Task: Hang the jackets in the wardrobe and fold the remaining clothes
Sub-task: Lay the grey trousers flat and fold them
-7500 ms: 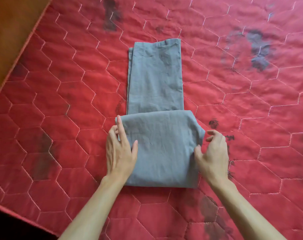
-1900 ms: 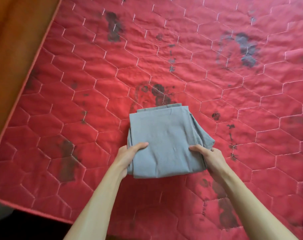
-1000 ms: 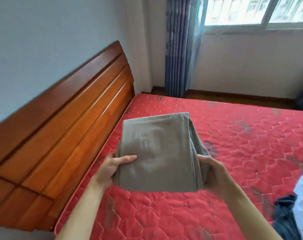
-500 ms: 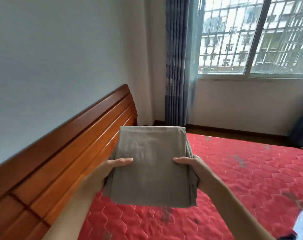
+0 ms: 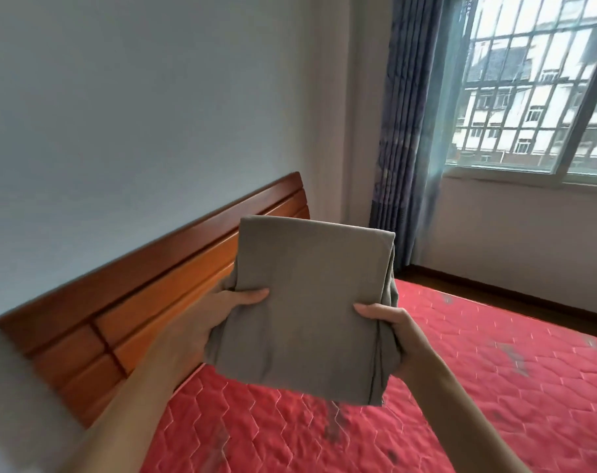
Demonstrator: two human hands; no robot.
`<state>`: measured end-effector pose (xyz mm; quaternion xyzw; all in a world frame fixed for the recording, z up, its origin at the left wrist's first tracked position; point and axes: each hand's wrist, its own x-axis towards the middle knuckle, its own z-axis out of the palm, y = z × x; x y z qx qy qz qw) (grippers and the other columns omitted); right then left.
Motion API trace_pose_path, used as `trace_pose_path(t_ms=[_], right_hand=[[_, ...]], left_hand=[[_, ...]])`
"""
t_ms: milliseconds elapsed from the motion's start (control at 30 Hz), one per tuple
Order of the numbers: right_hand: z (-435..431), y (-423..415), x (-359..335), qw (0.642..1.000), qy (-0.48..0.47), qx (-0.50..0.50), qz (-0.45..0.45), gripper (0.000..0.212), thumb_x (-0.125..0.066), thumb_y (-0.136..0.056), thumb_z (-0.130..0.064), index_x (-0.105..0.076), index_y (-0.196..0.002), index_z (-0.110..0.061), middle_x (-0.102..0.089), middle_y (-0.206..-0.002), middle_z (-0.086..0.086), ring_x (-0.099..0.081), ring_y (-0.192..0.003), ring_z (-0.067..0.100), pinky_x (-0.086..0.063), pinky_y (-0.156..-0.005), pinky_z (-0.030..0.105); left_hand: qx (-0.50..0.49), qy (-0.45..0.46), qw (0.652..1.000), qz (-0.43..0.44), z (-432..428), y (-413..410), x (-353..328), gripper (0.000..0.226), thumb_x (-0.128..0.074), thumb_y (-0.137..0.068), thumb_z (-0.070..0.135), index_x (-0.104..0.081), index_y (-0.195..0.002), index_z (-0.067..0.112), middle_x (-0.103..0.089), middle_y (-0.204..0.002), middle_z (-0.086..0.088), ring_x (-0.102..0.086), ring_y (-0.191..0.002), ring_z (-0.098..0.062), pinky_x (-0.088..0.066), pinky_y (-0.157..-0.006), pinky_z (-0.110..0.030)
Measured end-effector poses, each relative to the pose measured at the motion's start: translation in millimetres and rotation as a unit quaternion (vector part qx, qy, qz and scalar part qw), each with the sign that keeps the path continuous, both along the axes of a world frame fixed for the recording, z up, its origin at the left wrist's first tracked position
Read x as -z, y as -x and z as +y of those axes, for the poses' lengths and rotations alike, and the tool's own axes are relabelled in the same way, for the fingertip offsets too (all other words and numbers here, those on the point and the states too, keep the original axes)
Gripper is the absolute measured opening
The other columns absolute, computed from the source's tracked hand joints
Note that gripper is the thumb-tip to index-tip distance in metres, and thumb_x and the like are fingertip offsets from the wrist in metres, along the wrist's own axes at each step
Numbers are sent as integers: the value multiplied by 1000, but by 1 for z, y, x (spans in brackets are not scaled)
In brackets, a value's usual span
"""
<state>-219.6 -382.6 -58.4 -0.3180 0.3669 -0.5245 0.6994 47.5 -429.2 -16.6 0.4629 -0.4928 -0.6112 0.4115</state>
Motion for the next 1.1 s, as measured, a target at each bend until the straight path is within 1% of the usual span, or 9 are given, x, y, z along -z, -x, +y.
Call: trace_pose_path(t_ms=[167,300,367,467,633,767,900,1000,1100], right_hand=[[10,-51,11,989,5,-137,52,78,-93,-43,-17,-69,-114,3,-69,-116,26,-68,-103,41,-55,-89,49],[17,-116,11,976,31,-185,109,66,-81,-57,-9,-63,-120,0,-73,-109,19,-71,-99,37,-59,-81,44],[25,-151,12,970,43,-214,110,64,-79,-59,-7,-63,-120,-2,-74,-108,17,-72,-97,35,-60,-75,40],[35,-204,13,958,43,-264,101,61,-77,-58,-3,-64,-118,-2,-74,-107,19,-72,-96,35,-60,-73,40],[55,-308,11,931,45,-353,81,62,-77,-58,3,-63,-118,0,-70,-108,26,-70,-96,43,-57,-79,50],[83,-402,7,899,60,-426,79,65,-77,-57,1,-62,-121,2,-70,-111,26,-69,-98,44,-56,-81,49],[119,-489,10,856,32,-509,86,63,-79,-55,-11,-65,-114,6,-70,-109,26,-71,-92,39,-57,-76,44],[147,-553,10,817,2,-569,93,68,-82,-50,-18,-69,-112,9,-69,-112,28,-71,-92,39,-57,-77,44],[178,-613,6,779,11,-619,94,56,-80,-57,-17,-72,-108,6,-70,-110,27,-71,-91,40,-58,-75,42]], left_hand=[[-76,49,992,-89,39,-49,23,41,-76,-83,6,-67,-122,14,-75,-113,-4,-72,-101,-24,-57,-89,-39],[-176,73,972,-140,92,-102,38,29,-75,-85,5,-69,-109,21,-77,-97,13,-73,-90,-6,-55,-78,-22],[-223,60,963,-140,122,-135,36,27,-76,-83,4,-69,-104,19,-77,-92,12,-73,-87,-8,-55,-70,-18],[-267,12,960,-78,170,-190,24,31,-77,-81,8,-69,-111,13,-77,-104,-6,-74,-96,-25,-59,-73,-29],[-324,-32,945,20,250,-276,18,31,-71,-82,25,-73,-107,8,-75,-102,-16,-74,-80,-27,-59,-67,-33],[-388,-43,920,15,312,-348,18,38,-73,-83,20,-68,-119,8,-73,-110,-19,-73,-90,-31,-57,-84,-40],[-440,-31,897,-38,371,-418,20,34,-72,-84,9,-67,-118,9,-74,-109,-15,-73,-95,-32,-58,-81,-38],[-492,-14,863,-115,417,-464,19,28,-74,-83,6,-68,-109,15,-78,-98,-1,-75,-89,-20,-56,-74,-26],[-541,6,830,-138,463,-492,20,25,-68,-88,-2,-64,-95,22,-74,-74,21,-70,-71,5,-48,-61,-7]])
